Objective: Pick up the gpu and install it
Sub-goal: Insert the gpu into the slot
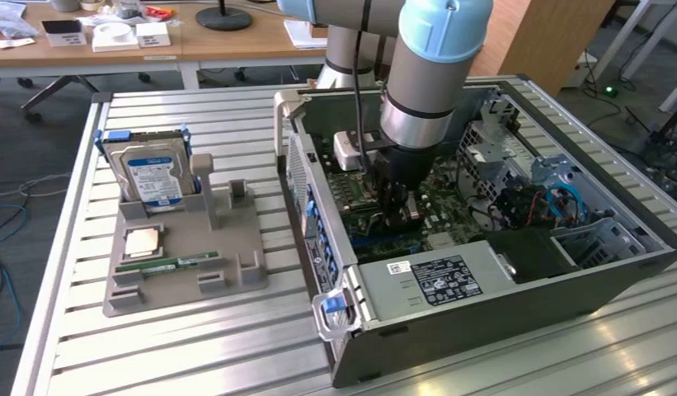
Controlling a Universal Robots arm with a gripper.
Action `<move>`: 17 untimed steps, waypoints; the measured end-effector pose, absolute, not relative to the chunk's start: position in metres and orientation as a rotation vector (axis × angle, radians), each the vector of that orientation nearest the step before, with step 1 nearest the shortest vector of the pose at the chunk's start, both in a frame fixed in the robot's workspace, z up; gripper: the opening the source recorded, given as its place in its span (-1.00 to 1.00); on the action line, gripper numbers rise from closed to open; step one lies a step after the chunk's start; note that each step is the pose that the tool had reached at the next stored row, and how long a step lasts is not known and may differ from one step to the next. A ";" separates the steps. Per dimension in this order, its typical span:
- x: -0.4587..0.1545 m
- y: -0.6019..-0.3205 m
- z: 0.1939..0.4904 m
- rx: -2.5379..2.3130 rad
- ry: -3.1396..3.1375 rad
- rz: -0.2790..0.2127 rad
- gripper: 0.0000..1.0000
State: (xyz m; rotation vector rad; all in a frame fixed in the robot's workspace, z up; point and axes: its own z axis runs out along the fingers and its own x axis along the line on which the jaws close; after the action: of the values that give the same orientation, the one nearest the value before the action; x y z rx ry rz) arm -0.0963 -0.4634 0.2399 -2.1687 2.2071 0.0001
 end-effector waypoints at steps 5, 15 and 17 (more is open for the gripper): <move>-0.096 -0.463 0.240 -2.168 2.207 0.001 -0.47; -0.096 -0.463 0.240 -2.168 2.207 0.001 -0.47; -0.096 -0.463 0.239 -2.169 2.207 0.001 -0.47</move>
State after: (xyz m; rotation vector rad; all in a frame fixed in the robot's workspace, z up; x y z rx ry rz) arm -0.0963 -0.4635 0.2393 -2.1687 2.2071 0.0007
